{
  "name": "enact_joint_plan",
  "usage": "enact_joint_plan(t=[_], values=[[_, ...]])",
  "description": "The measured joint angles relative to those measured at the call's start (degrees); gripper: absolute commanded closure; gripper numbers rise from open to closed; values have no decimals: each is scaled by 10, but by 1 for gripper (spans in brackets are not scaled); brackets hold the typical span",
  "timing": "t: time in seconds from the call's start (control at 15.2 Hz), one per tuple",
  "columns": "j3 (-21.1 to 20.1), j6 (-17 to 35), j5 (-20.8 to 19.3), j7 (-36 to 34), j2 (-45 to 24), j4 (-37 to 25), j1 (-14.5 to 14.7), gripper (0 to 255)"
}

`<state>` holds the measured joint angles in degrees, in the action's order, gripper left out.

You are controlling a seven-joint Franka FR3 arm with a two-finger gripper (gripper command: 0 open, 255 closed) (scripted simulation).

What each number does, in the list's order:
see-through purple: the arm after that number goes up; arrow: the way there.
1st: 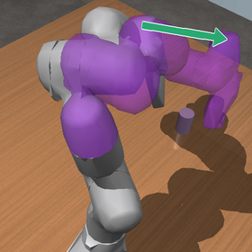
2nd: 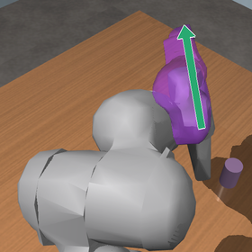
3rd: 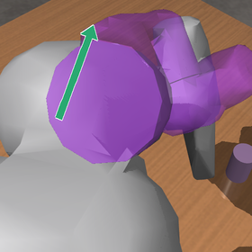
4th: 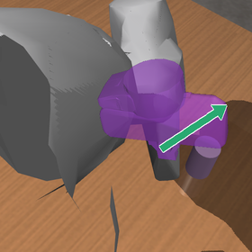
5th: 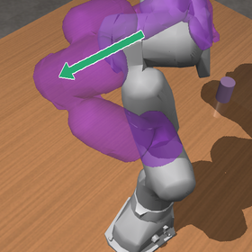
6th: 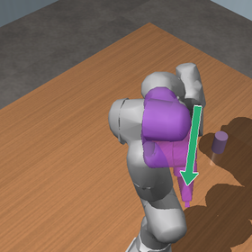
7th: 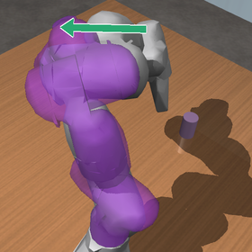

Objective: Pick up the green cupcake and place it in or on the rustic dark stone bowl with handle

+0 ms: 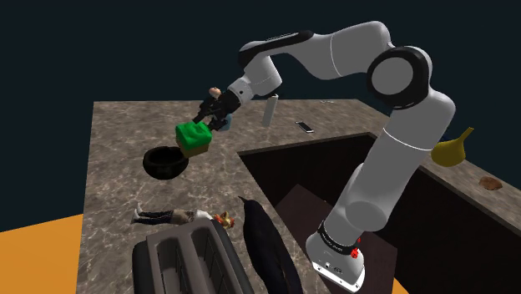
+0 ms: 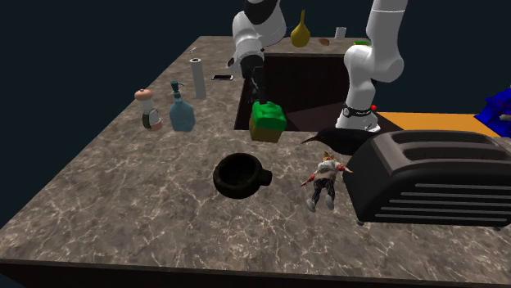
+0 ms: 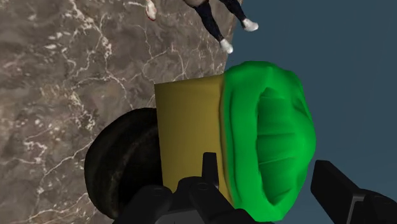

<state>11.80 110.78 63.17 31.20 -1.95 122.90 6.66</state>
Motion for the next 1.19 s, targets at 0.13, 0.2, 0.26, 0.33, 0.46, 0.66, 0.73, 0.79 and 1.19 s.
enact_joint_plan(t=[0.13,0.2,0.26,0.33,0.46,0.66,0.73,0.79,1.19], values=[[-6,0,7,-14,-36,-47,5,255],[-9,1,9,-22,-48,-64,8,255],[-12,1,12,-30,-66,-89,11,255],[-14,0,13,-40,-82,-114,13,255],[-19,-2,17,-56,-119,-164,16,255],[-24,-7,19,-80,-172,-240,17,255],[-25,-6,21,-82,-180,-248,18,255],[-27,-4,23,-79,-187,-251,18,255],[-30,12,37,-50,-205,-238,18,255]])
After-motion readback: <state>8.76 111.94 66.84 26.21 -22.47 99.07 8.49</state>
